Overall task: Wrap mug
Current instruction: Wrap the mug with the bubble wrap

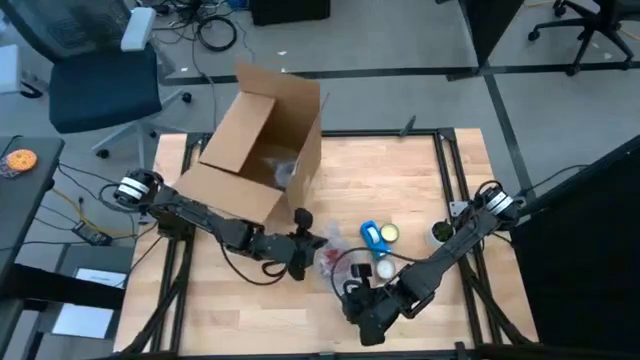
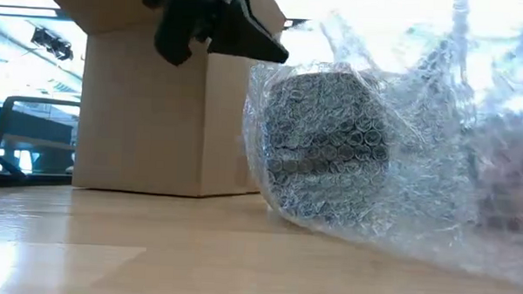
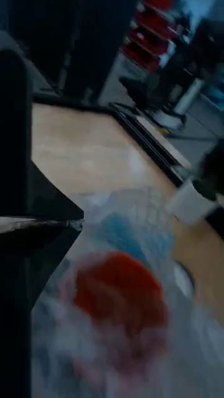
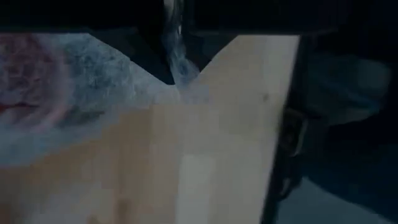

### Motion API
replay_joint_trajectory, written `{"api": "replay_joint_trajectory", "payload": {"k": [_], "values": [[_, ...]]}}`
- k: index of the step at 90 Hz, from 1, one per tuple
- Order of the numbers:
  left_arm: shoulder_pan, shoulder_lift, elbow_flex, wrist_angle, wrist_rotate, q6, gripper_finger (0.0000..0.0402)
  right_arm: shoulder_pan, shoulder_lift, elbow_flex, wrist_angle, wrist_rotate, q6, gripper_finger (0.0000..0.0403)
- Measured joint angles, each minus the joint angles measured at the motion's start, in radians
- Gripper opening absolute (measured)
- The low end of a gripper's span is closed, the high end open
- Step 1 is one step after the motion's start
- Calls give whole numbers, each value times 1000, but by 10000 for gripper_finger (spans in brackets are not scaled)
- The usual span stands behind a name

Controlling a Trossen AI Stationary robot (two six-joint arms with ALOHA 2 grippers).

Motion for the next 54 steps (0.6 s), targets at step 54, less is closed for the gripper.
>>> {"api": "replay_joint_trajectory", "payload": {"k": [54], "values": [[-44, 0, 2, -33, -172, 86, 0, 74, -33, -30, -167, 139, 118, 22]]}}
